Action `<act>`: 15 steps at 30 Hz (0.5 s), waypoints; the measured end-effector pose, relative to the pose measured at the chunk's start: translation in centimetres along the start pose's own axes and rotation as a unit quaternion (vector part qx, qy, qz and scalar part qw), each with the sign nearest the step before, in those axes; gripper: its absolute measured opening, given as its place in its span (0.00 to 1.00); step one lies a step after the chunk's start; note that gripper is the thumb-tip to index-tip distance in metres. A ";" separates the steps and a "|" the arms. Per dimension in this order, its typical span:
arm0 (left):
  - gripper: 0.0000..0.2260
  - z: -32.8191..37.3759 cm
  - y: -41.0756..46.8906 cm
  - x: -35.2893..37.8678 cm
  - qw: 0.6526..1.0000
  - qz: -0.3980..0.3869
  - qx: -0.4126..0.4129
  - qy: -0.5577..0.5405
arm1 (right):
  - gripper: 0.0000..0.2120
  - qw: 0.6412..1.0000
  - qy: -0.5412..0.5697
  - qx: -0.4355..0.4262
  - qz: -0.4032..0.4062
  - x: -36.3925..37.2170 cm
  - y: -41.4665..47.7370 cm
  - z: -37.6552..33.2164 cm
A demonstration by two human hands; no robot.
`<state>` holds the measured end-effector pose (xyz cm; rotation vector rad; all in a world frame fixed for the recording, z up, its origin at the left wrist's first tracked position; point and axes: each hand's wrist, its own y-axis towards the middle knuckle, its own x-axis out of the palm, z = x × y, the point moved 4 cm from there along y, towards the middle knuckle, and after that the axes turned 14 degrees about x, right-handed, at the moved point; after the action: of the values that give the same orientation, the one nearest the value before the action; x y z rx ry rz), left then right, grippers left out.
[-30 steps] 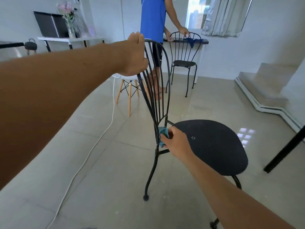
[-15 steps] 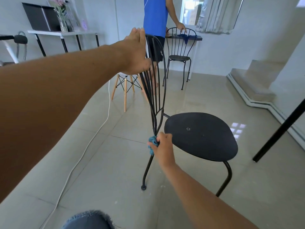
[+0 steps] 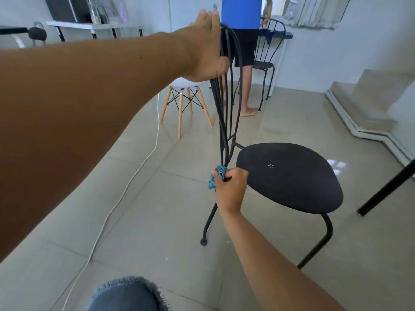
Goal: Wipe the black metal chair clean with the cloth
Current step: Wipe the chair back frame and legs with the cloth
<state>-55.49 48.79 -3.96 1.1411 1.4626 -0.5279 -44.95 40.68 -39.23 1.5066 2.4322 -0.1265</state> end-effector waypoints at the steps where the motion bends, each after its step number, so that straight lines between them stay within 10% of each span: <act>1: 0.41 -0.1 0.1 0.1 1.000 -0.002 -0.003 0.003 | 0.17 1.000 -0.011 0.021 -0.006 0.5 -0.1 1.1; 7: 0.43 -1.0 0.5 0.7 1.000 0.004 -0.005 0.008 | 0.11 0.990 -0.065 0.114 -0.053 1.2 -0.7 4.1; 15: 0.35 -1.2 0.6 1.0 0.999 0.042 -0.009 0.001 | 0.19 0.999 -0.001 0.034 0.010 -0.2 0.8 -0.8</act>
<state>-55.41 50.37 -4.46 1.1827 1.4120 -0.4555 -44.33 41.01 -38.37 1.5588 2.4336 -0.2092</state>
